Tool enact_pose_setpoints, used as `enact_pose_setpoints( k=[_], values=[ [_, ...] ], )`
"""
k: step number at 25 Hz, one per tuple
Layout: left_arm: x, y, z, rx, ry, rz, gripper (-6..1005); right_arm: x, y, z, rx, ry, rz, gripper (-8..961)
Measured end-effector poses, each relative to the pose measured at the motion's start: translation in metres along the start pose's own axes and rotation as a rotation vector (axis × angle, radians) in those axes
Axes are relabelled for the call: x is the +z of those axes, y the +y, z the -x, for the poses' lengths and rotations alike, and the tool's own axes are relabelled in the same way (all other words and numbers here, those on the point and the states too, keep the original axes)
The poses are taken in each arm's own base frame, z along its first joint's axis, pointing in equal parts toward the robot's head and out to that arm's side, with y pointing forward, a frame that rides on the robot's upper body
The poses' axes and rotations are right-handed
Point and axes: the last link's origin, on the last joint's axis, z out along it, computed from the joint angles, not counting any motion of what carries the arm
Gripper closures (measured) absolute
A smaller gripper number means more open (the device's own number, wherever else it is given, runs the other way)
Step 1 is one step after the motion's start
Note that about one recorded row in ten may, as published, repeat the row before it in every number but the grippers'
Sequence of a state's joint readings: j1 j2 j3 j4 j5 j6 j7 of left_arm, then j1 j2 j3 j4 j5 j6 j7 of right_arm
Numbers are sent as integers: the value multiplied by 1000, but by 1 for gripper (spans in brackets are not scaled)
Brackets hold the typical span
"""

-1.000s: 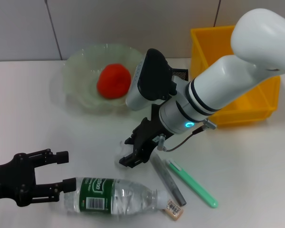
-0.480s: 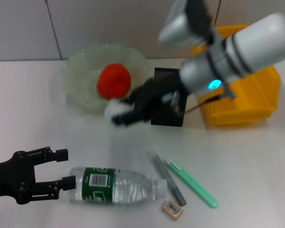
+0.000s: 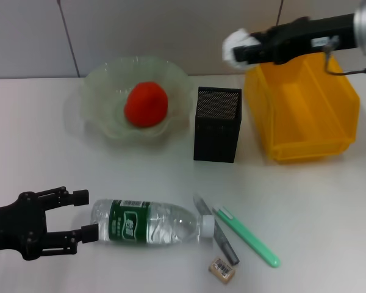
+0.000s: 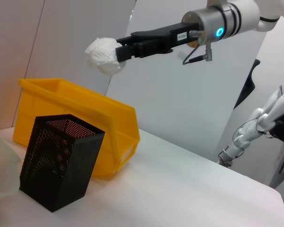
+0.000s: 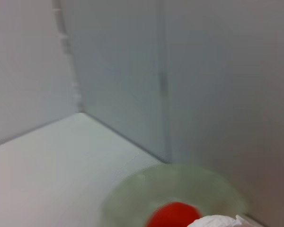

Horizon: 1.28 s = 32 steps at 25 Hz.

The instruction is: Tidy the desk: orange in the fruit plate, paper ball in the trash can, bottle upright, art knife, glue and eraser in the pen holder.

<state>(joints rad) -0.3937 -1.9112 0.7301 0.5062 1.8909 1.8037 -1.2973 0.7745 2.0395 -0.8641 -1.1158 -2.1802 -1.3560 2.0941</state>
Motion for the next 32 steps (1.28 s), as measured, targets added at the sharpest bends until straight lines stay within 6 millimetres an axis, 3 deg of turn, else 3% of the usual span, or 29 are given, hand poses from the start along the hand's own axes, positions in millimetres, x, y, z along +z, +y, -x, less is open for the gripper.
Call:
enact_pose_setpoints(
  k=[7,12,22,27,32],
  values=[
    [0,0,-1,-3,-1,1,221,-22,-34,-9,76,-18,-156,390],
    [1,-1,-3,-4,-2,4,222,-23,-46,-18,98,12,-226,377],
    [2,-2,-6,-12,-5,7,224,-21,-53,-23,119,16,-257,350],
    [2,-3,-7,-13,-7,6,225,-21,-55,-23,119,10,-273,217],
    [2,-4,-8,-9,-7,6,226,-26,-58,-21,148,-79,-291,218]
  ],
)
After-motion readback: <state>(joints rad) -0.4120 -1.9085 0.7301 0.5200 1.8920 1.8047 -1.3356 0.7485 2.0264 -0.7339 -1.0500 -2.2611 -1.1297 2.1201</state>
